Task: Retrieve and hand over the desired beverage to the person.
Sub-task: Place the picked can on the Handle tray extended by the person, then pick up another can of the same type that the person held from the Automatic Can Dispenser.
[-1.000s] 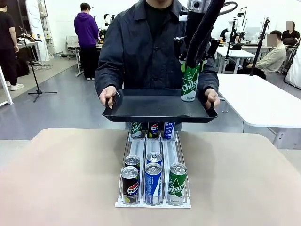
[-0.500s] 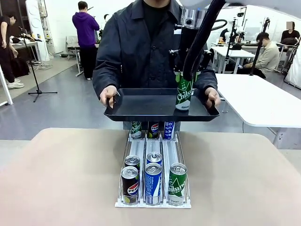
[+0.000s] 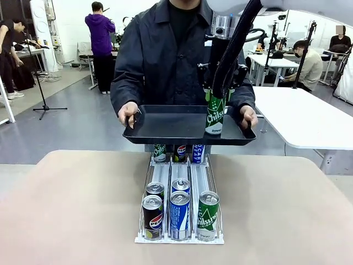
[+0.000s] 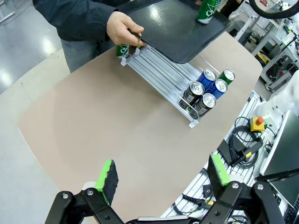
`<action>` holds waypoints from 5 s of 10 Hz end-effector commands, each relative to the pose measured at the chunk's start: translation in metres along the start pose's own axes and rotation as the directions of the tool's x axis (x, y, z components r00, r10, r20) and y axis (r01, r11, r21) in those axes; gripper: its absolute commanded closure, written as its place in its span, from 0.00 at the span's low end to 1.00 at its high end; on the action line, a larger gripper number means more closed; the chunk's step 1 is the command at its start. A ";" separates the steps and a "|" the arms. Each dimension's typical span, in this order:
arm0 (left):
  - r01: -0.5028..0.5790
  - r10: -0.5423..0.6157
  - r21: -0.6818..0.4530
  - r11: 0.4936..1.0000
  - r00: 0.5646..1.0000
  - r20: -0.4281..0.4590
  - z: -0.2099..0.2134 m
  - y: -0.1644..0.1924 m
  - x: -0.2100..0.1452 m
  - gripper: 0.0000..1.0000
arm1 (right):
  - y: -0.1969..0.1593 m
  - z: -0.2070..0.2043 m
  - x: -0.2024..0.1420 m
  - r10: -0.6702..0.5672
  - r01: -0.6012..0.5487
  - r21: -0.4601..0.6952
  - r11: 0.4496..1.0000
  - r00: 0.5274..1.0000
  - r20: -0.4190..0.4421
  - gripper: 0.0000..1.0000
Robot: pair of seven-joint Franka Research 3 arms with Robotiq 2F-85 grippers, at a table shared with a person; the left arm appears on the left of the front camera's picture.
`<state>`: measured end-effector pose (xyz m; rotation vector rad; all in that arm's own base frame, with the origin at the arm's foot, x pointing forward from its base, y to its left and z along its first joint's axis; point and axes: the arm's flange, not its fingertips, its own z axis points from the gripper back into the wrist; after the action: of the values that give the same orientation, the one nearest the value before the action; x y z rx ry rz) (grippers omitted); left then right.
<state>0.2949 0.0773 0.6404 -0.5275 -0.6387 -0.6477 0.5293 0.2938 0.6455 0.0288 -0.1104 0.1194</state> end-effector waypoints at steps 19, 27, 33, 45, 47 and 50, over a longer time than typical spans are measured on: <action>0.022 -0.021 -0.016 1.000 1.000 0.011 0.001 0.001 -0.001 0.00 | -0.104 0.016 -0.232 -0.031 0.018 0.111 0.994 0.993 0.115 0.00; 0.022 -0.021 -0.016 1.000 1.000 0.011 0.001 0.001 -0.001 0.00 | -0.103 0.016 -0.234 -0.040 0.033 0.069 0.997 0.994 0.102 0.00; 0.022 -0.021 -0.016 1.000 1.000 0.011 0.001 0.001 -0.001 0.00 | -0.103 0.016 -0.234 -0.040 0.033 0.069 0.997 0.994 0.102 0.00; 0.022 -0.021 -0.016 1.000 1.000 0.011 0.001 0.001 -0.001 0.00 | -0.352 0.059 -0.262 0.200 -0.380 0.459 0.803 0.898 0.393 0.00; 0.022 -0.021 -0.016 1.000 1.000 0.011 0.001 0.001 -0.001 0.00 | -0.342 0.046 -0.271 0.134 -0.347 0.444 0.826 0.887 0.443 0.00; 0.022 -0.021 -0.016 1.000 1.000 0.011 0.001 0.001 -0.001 0.00 | -0.359 0.063 -0.260 0.200 -0.373 0.462 0.804 0.903 0.382 0.00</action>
<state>0.2949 0.0774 0.6405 -0.5274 -0.6387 -0.6476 0.3062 -0.0919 0.6676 0.5744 -0.4114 0.4342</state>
